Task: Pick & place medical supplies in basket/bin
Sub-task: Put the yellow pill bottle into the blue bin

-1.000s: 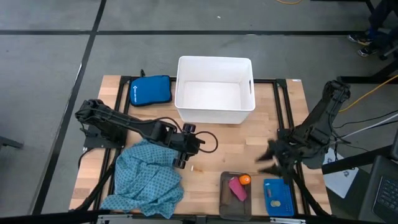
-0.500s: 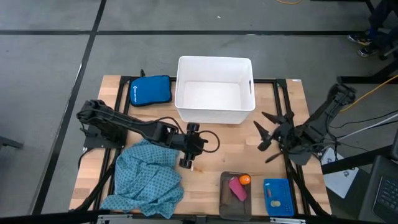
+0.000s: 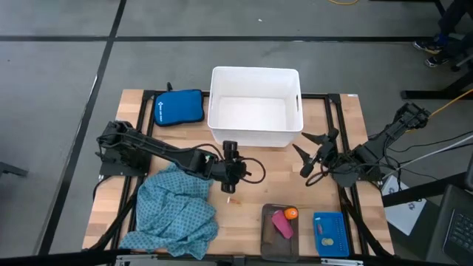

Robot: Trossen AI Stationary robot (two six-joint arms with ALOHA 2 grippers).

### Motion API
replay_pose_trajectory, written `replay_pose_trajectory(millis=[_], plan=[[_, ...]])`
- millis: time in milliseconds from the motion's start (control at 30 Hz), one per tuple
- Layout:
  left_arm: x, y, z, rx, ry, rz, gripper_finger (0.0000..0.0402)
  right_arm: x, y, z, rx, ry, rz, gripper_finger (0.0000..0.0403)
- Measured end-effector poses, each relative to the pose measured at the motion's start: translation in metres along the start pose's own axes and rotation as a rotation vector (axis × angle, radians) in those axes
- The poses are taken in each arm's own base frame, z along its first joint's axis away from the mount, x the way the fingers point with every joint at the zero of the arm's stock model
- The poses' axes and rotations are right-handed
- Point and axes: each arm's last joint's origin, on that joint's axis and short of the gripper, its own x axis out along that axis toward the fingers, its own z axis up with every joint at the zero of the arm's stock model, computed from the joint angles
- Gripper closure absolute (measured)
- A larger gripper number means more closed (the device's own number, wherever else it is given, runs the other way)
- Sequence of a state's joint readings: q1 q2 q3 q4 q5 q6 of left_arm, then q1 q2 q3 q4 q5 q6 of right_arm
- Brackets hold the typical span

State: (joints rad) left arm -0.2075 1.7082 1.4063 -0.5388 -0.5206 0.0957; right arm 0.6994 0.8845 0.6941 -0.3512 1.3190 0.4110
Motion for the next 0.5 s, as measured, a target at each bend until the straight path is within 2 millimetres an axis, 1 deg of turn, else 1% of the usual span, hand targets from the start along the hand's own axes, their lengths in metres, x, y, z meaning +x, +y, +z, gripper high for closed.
replay_pose_trajectory(millis=[100, 167, 300, 400, 500], plan=[[0.002, -0.003, 0.0, -0.013, -0.005, -0.094, 0.018, 0.004, 0.0, 0.003, 0.034, 0.009, 0.012, 0.0158], [0.007, -0.006, 0.001, -0.012, -0.014, -0.165, 0.018, 0.007, 0.0, 0.003, 0.028, 0.021, 0.026, 0.0158], [0.011, -0.017, -0.002, -0.017, 0.008, -0.255, 0.018, 0.011, 0.002, 0.004, 0.019, 0.032, 0.052, 0.0158], [0.013, -0.024, -0.008, -0.042, 0.069, -0.36, 0.018, 0.011, 0.003, 0.005, 0.039, 0.032, 0.067, 0.0158], [0.016, -0.035, -0.012, -0.088, 0.12, -0.402, 0.018, 0.011, 0.004, 0.009, 0.046, 0.014, 0.075, 0.0158]])
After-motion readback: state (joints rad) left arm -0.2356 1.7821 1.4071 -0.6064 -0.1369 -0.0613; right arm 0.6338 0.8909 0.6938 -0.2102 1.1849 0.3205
